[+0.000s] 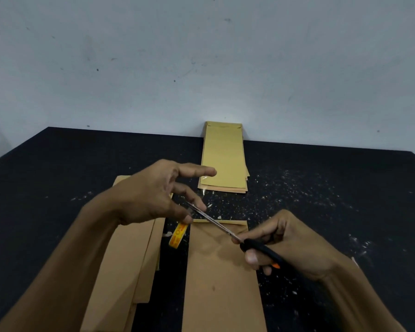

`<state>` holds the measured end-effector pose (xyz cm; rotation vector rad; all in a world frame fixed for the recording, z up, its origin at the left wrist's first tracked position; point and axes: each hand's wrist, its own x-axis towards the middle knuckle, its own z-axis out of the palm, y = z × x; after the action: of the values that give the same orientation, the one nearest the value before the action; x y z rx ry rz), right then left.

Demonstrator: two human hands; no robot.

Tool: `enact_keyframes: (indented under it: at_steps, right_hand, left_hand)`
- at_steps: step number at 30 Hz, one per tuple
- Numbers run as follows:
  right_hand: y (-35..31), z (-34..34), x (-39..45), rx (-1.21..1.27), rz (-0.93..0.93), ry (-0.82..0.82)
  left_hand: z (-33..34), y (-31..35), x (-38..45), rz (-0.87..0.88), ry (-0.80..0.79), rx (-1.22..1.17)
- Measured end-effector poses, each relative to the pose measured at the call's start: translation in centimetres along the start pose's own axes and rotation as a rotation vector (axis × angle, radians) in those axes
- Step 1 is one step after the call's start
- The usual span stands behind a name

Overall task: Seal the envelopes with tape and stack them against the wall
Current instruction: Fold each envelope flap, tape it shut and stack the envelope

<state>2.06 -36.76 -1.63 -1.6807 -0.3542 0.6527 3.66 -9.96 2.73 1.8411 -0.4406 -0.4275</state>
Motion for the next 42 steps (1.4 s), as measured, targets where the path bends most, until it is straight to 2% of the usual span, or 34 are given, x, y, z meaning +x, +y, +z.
enact_keyframes:
  at_steps: [6,8,12,15,17,21,27,28,30,32,33,35,37,42]
  right_hand:
    - [-0.2,-0.2,-0.7,0.02,0.041,0.102]
    - [-0.7,-0.6,-1.2,0.011,0.051,0.229]
    - [-0.8,-1.7,-1.0,-0.278,0.158,0.63]
    - [-0.4,-2.5,-0.1,-0.473,0.324,0.77]
    - [-0.2,-2.6,0.4,-0.602,0.365,0.794]
    - [-0.6,-1.7,0.7,-1.009,0.436,0.778]
    - [-1.7,-1.6,0.9,-1.043,0.511,0.653]
    - [-1.7,-1.7,0.8,-1.019,0.463,0.661]
    - [-1.8,-1.6,0.6,-0.827,0.236,0.686]
    - [-2.6,-0.8,0.5,-0.469,0.016,0.604]
    - [-3.2,-0.2,0.6,-0.295,-0.029,0.525]
    - [-3.8,0.6,0.9,-0.096,-0.005,0.384]
    - [-3.7,0.7,1.5,0.017,0.036,0.317]
    - [-2.9,0.6,2.6,0.27,-0.052,0.336]
  left_hand:
    - [0.1,0.2,0.2,0.06,0.055,-0.02]
    - [0.1,0.4,0.3,0.113,0.113,-0.028]
    - [1.1,0.4,0.9,0.206,0.191,-0.082]
    - [2.3,0.2,1.4,0.249,0.216,-0.127]
    - [3.0,0.1,1.9,0.276,0.234,-0.135]
    - [4.2,0.2,2.6,0.299,0.252,-0.155]
    - [5.2,0.3,3.1,0.288,0.253,-0.13]
    - [5.3,0.3,3.2,0.284,0.253,-0.12]
    - [5.4,0.5,3.4,0.275,0.246,-0.1]
    - [5.5,0.6,3.6,0.266,0.228,-0.073]
    - [5.6,0.7,3.7,0.264,0.218,-0.059]
    - [5.7,0.7,3.8,0.261,0.207,-0.044]
    - [5.8,0.8,4.0,0.251,0.199,-0.042]
    - [5.5,0.3,4.6,0.232,0.226,-0.07]
